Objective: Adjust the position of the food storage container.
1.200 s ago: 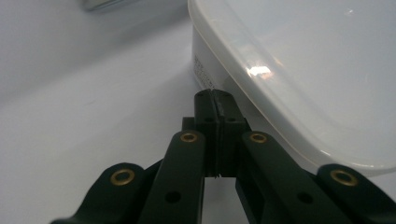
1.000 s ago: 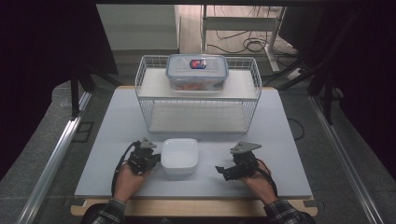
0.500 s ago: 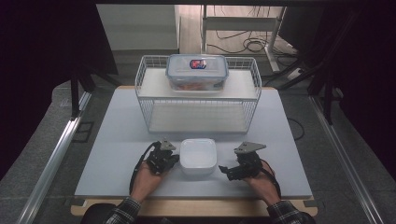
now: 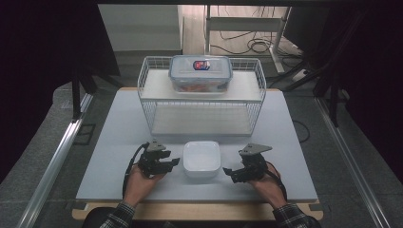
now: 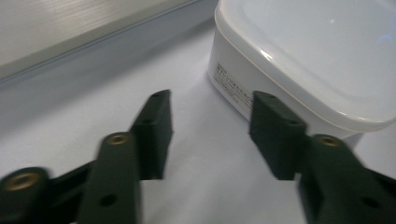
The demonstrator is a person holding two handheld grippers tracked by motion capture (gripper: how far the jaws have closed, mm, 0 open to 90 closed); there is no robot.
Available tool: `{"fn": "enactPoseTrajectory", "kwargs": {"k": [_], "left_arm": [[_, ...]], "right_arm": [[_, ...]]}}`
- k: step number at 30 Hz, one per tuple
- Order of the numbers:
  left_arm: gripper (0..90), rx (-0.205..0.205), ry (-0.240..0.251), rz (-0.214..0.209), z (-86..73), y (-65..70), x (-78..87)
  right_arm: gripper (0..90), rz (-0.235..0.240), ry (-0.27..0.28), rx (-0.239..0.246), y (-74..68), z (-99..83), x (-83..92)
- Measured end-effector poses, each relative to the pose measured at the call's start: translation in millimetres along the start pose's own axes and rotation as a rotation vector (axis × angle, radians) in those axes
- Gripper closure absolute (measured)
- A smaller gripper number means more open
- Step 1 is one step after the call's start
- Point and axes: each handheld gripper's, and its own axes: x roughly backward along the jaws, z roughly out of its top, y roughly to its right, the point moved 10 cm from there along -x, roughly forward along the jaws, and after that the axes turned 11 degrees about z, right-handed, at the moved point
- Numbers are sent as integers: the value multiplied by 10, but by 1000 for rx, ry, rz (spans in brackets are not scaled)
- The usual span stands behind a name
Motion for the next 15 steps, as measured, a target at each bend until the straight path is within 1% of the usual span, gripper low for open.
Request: {"fn": "enactPoseTrajectory", "kwargs": {"k": [2, 3, 4, 5, 6, 8, 15], "left_arm": [[353, -11, 13, -11, -22, -4, 12], [291, -21, 13, -11, -35, -11, 14], [261, -27, 11, -8, -52, -14, 14], [261, -34, 11, -2, -66, -21, 15], [234, -41, 11, 6, -78, -28, 18], [180, -41, 12, 16, -83, -40, 23], [128, -22, 8, 26, -91, -81, 24]], "right_arm": [[76, 1, 1, 4, -5, 8, 7], [73, 1, -2, 12, -5, 10, 15], [72, 1, -2, 15, -6, 11, 19], [72, 1, -2, 15, -6, 11, 19], [71, 1, -1, 17, -5, 13, 20], [70, 3, -1, 15, -1, 10, 20], [70, 1, -10, 21, 6, -6, 12]]}}
